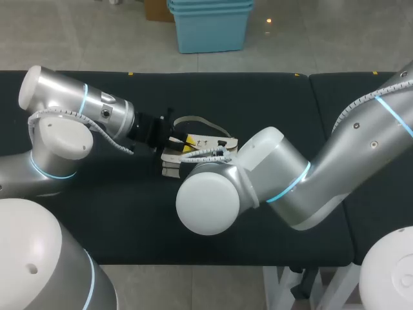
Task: Pick up the bag, open it, inspect its contents, close it, and place it on the opposite side
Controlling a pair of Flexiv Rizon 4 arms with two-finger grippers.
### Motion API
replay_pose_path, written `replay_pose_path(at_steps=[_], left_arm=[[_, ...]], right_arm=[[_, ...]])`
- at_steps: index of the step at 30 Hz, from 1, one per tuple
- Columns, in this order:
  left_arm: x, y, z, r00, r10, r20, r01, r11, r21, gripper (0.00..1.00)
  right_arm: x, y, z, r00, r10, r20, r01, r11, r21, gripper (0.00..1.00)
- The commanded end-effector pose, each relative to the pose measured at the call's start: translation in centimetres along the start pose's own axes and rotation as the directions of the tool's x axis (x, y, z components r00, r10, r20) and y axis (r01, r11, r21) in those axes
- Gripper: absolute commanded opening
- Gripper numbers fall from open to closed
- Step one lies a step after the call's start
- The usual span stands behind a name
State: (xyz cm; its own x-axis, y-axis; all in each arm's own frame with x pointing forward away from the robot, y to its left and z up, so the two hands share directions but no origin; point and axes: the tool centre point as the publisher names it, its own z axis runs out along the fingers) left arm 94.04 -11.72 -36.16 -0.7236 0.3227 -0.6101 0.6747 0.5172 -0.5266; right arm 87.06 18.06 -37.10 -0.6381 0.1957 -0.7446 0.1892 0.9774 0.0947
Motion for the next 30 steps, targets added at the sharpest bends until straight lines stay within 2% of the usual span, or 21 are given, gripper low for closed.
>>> replay_pose_path(at_steps=[1,9,16,26,30], left_arm=[[0.3,0.7,0.4,1.000,-0.007,0.002,0.007,1.000,0.001,0.00],[0.3,1.2,0.4,1.000,-0.017,0.004,0.018,1.000,-0.021,0.00],[0.0,0.1,1.3,1.000,0.008,-0.007,-0.008,1.000,-0.002,0.00],[0.0,0.3,-0.8,1.000,0.011,0.013,-0.011,1.000,0.000,0.00],[0.1,0.3,-0.9,1.000,0.015,0.010,-0.015,1.000,-0.008,0.00]], right_arm=[[0.1,0.0,0.1,1.000,0.001,0.001,-0.001,1.000,0.000,0.00],[0.1,0.0,0.1,1.000,0.001,0.001,-0.001,1.000,0.000,0.00],[0.1,0.0,0.1,1.000,0.001,0.001,-0.001,1.000,0.000,0.00],[0.1,0.0,0.1,1.000,0.001,0.001,-0.001,1.000,0.000,0.00],[0.1,0.0,0.1,1.000,0.001,0.001,-0.001,1.000,0.000,0.00]])
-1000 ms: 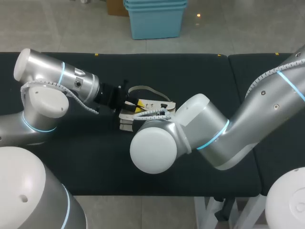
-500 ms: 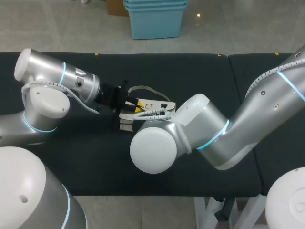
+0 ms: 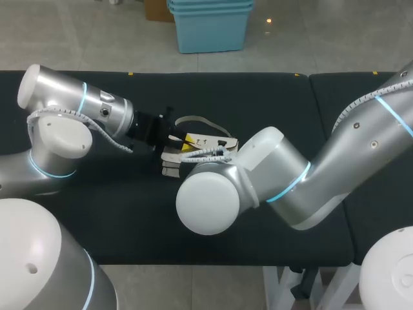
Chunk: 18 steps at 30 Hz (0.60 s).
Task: Pick up the bag, open it, inspect its contents, close it, and place it on the opposite side
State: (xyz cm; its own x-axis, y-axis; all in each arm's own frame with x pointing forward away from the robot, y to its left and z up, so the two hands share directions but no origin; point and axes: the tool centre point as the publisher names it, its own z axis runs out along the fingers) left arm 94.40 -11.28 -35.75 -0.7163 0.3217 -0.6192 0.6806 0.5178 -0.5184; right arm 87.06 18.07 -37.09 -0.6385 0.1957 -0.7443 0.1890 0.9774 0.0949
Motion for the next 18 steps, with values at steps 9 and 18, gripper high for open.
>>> replay_pose_path(at_steps=[9,18], left_arm=[[0.36,0.10,0.30,1.000,0.017,-0.005,-0.017,1.000,-0.018,0.00],[-0.14,0.10,0.27,0.999,0.031,-0.015,-0.032,0.999,-0.013,0.00]], right_arm=[[0.13,0.03,0.14,1.000,0.001,0.002,-0.001,1.000,0.000,0.00],[0.13,0.03,0.14,1.000,0.001,0.002,-0.001,1.000,0.000,0.00]])
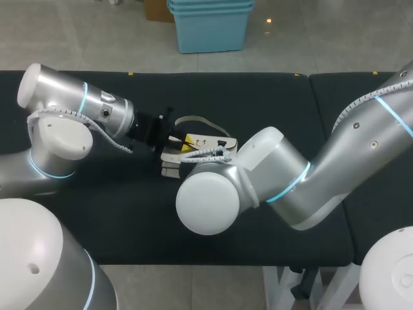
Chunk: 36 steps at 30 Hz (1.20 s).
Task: Pick up the bag, open it, inspect its contents, close it, and place it on the opposite side
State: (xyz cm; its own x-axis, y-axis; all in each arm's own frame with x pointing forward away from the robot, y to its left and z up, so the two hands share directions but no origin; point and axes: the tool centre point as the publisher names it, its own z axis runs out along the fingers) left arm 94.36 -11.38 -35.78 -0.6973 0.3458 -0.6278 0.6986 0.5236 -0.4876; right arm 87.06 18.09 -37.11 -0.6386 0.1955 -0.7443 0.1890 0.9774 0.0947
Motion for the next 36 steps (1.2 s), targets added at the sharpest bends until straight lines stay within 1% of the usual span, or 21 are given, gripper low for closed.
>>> replay_pose_path(at_steps=[1,3,7,15,26,29,36], left_arm=[[-0.2,0.1,0.2,1.000,0.002,-0.004,-0.002,1.000,0.011,0.00],[-0.4,-0.2,0.4,1.000,0.015,-0.012,-0.014,1.000,0.023,0.00],[-0.4,-0.4,0.4,0.999,0.040,-0.025,-0.040,0.999,0.025,0.00],[0.3,0.6,-0.1,0.997,0.049,-0.055,-0.048,0.999,0.023,0.00],[0.6,0.8,-0.7,0.994,0.084,-0.068,-0.081,0.996,0.040,0.00],[0.8,0.4,-0.2,0.991,0.105,-0.085,-0.102,0.994,0.042,0.00],[0.8,-0.3,1.1,0.985,0.142,-0.100,-0.142,0.990,0.010,0.00]], right_arm=[[0.1,0.0,0.1,1.000,0.001,0.002,-0.001,1.000,0.000,0.00],[0.1,0.0,0.1,1.000,0.001,0.002,-0.001,1.000,0.000,0.00],[0.1,0.0,0.1,1.000,0.001,0.002,-0.001,1.000,0.000,0.00],[0.1,0.0,0.1,1.000,0.001,0.002,-0.001,1.000,0.000,0.00],[0.1,0.0,0.1,1.000,0.001,0.002,-0.001,1.000,0.000,0.00],[0.1,0.0,0.1,1.000,0.001,0.002,-0.001,1.000,0.000,0.00],[0.1,0.0,0.1,1.000,0.001,0.002,-0.001,1.000,0.000,0.00]])
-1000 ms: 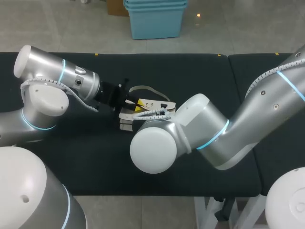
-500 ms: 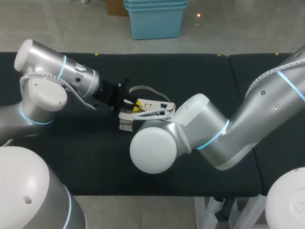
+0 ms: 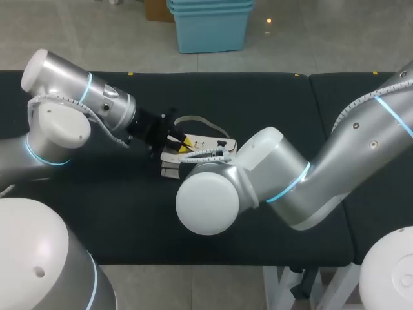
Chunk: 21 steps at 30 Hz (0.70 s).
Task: Pick up the bag, open it, inspect its contents, close it, and place it on the opposite side
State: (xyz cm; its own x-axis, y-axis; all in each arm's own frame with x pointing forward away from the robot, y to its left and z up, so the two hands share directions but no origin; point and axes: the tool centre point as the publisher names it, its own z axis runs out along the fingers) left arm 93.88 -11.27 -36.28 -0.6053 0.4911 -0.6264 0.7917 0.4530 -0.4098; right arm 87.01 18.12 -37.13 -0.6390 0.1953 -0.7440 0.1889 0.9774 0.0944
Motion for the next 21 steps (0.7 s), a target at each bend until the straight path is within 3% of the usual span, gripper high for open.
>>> replay_pose_path(at_steps=[1,12,21], left_arm=[[0.0,-0.2,1.1,1.000,0.001,0.001,-0.001,1.000,-0.027,0.00],[-0.4,1.5,0.4,0.996,-0.071,0.060,0.074,0.996,-0.057,0.00],[-0.2,1.4,0.0,0.996,-0.074,0.058,0.077,0.996,-0.049,0.00]], right_arm=[[0.1,0.0,0.2,1.000,0.001,0.002,-0.001,1.000,0.000,0.00],[0.1,0.0,0.2,1.000,0.001,0.002,-0.001,1.000,0.000,0.00],[0.1,0.0,0.2,1.000,0.001,0.002,-0.001,1.000,0.000,0.00]])
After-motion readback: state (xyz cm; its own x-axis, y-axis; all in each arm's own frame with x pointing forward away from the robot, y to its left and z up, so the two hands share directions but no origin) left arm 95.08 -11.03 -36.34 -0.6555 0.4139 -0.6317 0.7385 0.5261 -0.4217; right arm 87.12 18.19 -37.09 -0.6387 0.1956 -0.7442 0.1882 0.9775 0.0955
